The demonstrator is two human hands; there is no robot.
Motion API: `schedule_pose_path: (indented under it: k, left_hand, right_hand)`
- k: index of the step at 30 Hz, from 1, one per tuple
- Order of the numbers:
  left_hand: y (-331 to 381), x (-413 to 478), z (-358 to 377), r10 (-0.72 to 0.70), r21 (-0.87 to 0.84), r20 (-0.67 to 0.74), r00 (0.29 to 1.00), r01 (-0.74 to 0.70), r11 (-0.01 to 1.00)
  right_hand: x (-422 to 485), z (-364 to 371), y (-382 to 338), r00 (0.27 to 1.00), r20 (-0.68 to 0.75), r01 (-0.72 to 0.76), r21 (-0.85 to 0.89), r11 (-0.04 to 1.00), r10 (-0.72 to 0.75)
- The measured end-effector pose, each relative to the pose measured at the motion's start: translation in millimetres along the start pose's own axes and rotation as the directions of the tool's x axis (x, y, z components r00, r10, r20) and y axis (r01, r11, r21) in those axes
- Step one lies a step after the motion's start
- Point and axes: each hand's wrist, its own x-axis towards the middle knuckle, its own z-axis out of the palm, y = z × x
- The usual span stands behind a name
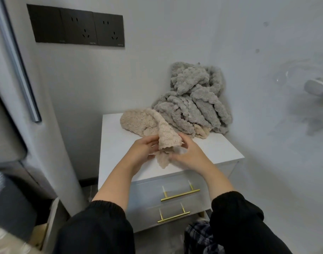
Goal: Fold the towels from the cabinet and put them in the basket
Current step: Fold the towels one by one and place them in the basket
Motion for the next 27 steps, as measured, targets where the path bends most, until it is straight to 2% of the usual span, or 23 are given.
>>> schedule_pose_path:
  k: [2,3,5,8,11,14,18,20,23,27]
  left_hand:
    - [-5.0,-3.1,-0.2,0.020,-0.003,0.014,1.000,-0.020,1.000]
    - [-7.4,-4.1,0.7,0.040,-0.002,0.021,0.999,-0.040,0.999]
    - [-9.7,-5.7,3.7,0.103,0.020,0.008,0.995,-0.103,0.994]
    - [-7.3,-4.0,8.2,0.207,0.060,-0.004,0.978,-0.207,0.977]
    - [-4.3,-1.0,12.5,0.242,0.058,0.008,0.970,-0.242,0.968]
    - [-1.8,-1.3,20.5,0.255,0.058,0.004,0.967,-0.255,0.965]
    - [-2.8,-2.7,27.5,0.254,0.102,0.028,0.967,-0.255,0.961]
    - [-2.3,-2.6,24.8,0.235,0.106,0.011,0.972,-0.235,0.966]
    - [4.0,-2.4,17.2,0.153,-0.055,-0.006,0.988,-0.153,0.987]
    - [17.0,-1.6,6.3,0.125,-0.307,0.095,0.988,-0.090,0.947]
  right_hand:
    - [3.4,9.9,0.4,0.989,-0.138,0.042,-0.064,0.997,-0.051]
    - [5.1,11.8,-0.9,0.974,-0.221,0.040,-0.048,0.998,-0.050]
    - [5.3,11.0,-9.2,0.956,-0.293,0.051,0.075,0.996,-0.027]
    - [3.2,4.7,-23.8,0.966,-0.257,0.086,0.221,0.971,-0.027]
    - [0.3,-5.2,-29.9,0.967,-0.254,0.099,0.305,0.947,-0.020]
    - [-2.1,-14.5,-32.5,0.958,-0.286,0.093,0.402,0.911,0.028]
    - [-7.2,-19.4,-34.1,0.967,-0.254,0.083,0.426,0.901,0.031]
    - [-8.9,-24.5,-35.0,0.968,-0.244,0.078,0.502,0.861,0.055]
    - [-8.8,-38.2,-36.2,0.965,-0.242,0.071,0.617,0.783,0.103]
    - [-10.0,-51.3,-38.0,0.972,-0.189,0.042,0.723,0.689,0.139]
